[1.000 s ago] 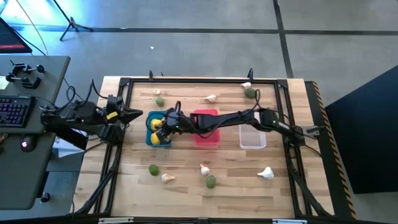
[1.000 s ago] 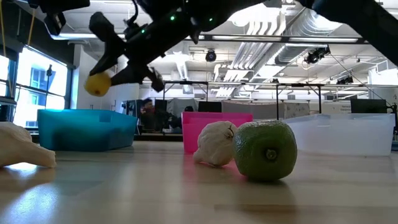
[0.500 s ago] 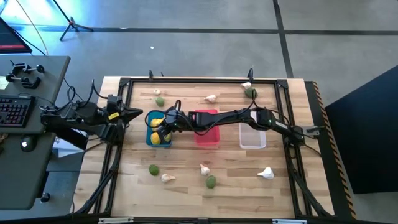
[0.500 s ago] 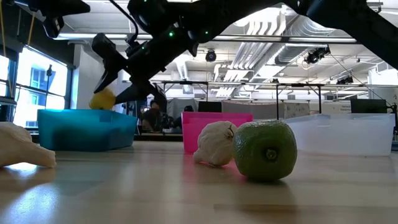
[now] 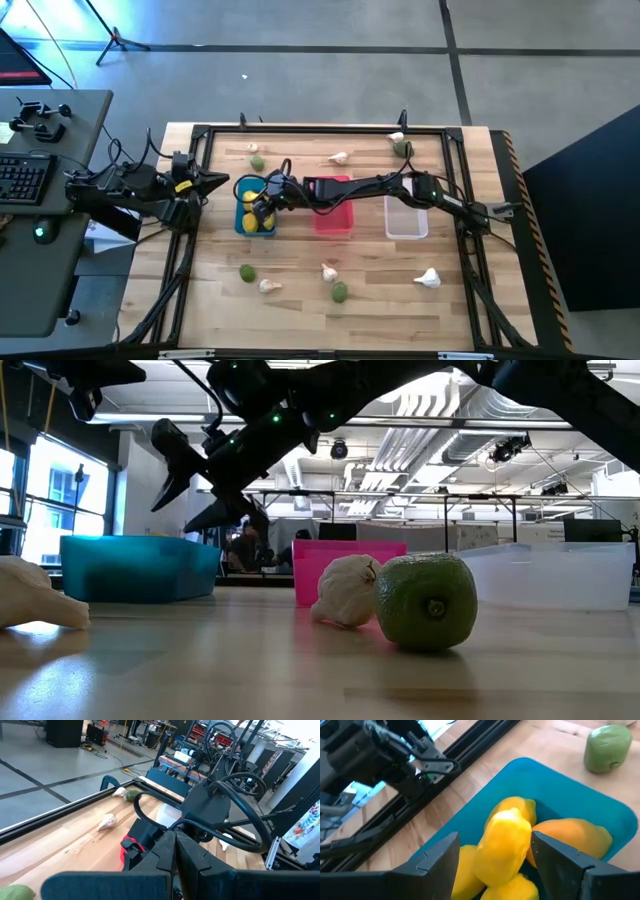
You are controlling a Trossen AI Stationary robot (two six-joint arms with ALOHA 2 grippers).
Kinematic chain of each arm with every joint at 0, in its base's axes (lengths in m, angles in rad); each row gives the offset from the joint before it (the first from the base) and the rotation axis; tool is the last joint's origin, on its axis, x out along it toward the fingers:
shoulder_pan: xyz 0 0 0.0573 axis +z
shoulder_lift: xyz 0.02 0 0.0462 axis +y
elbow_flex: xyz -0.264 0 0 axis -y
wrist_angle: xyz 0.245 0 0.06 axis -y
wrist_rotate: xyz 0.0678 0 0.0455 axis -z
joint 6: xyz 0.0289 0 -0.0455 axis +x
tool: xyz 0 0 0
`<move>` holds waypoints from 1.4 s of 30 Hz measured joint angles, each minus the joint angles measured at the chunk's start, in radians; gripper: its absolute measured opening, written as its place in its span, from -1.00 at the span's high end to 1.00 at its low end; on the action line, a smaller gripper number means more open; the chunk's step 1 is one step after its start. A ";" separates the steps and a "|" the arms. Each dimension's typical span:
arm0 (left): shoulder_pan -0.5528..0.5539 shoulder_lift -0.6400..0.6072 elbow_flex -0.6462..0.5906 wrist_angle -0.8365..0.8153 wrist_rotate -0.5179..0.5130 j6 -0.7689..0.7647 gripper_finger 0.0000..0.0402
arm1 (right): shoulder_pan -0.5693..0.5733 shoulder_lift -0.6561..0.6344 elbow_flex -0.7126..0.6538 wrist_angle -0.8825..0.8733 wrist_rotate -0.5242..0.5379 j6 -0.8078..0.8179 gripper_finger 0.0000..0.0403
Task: Sort produce into baskets
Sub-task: Put the yellow lemon into the blue bin, then put the bottom center white garlic into the red bin
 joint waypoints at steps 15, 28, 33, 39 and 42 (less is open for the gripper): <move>0.000 0.030 0.000 -0.115 0.004 -0.116 1.00 | -0.026 -0.025 0.000 -0.036 -0.077 -0.120 0.92; 0.000 0.042 0.000 -0.115 0.004 -0.122 1.00 | -0.030 0.038 -0.002 0.008 -0.139 -0.094 1.00; 0.000 0.042 0.000 -0.118 0.004 -0.125 1.00 | -0.031 0.033 -0.002 -0.015 -0.146 -0.112 1.00; 0.000 0.056 0.000 -0.147 0.035 -0.166 1.00 | -0.031 -0.064 -0.001 -0.118 -0.116 -0.215 1.00; 0.000 0.084 0.000 -0.171 0.046 -0.185 1.00 | -0.031 -0.124 -0.001 -0.219 -0.054 -0.341 1.00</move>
